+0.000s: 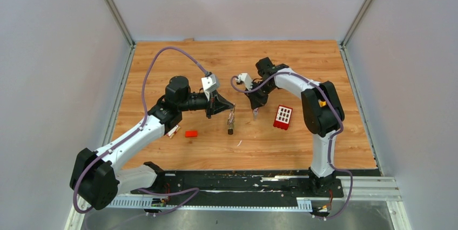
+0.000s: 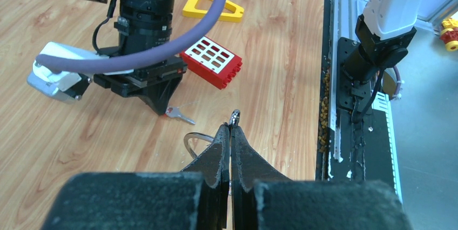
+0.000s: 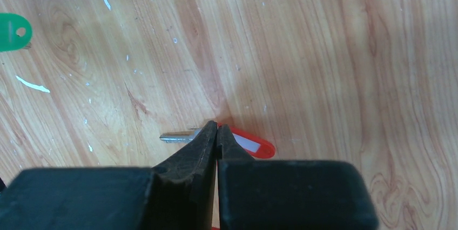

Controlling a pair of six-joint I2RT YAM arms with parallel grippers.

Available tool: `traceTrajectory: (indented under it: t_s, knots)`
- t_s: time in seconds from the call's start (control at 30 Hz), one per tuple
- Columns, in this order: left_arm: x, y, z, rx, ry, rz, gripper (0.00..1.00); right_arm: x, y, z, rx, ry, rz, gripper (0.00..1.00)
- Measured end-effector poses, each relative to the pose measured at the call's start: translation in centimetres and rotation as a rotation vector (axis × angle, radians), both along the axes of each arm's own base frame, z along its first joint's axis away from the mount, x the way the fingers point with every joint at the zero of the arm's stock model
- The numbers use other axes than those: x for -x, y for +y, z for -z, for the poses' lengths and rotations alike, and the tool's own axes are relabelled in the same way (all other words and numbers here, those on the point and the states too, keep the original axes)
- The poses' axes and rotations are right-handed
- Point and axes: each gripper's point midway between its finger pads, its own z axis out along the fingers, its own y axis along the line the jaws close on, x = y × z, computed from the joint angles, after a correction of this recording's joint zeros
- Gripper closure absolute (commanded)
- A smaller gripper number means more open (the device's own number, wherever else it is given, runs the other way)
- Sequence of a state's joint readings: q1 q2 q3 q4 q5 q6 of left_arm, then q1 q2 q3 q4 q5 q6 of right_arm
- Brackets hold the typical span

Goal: Put the keys on the keyring

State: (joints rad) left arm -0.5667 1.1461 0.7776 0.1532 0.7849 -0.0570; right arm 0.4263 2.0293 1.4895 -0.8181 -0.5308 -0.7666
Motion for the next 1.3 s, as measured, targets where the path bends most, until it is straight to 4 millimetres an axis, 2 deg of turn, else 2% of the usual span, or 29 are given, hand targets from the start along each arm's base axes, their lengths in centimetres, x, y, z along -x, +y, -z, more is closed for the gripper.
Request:
traceTrajectory:
  t_s: [0.07, 0.23, 0.77, 1.3]
  knots:
    - [0.0, 0.0, 0.0, 0.0, 0.0, 0.0, 1.0, 0.1, 0.3, 0.1, 0.003, -0.002, -0.003, 0.91]
    - [0.0, 0.0, 0.0, 0.0, 0.0, 0.0, 1.0, 0.1, 0.7, 0.2, 0.001, -0.009, -0.005, 0.89]
    - [0.0, 0.0, 0.0, 0.0, 0.0, 0.0, 1.0, 0.6, 0.3, 0.8, 0.015, -0.001, -0.012, 0.77]
    - [0.0, 0.0, 0.0, 0.0, -0.001, 0.0, 1.0, 1.1, 0.0, 1.2, 0.018, -0.015, -0.079, 0.82]
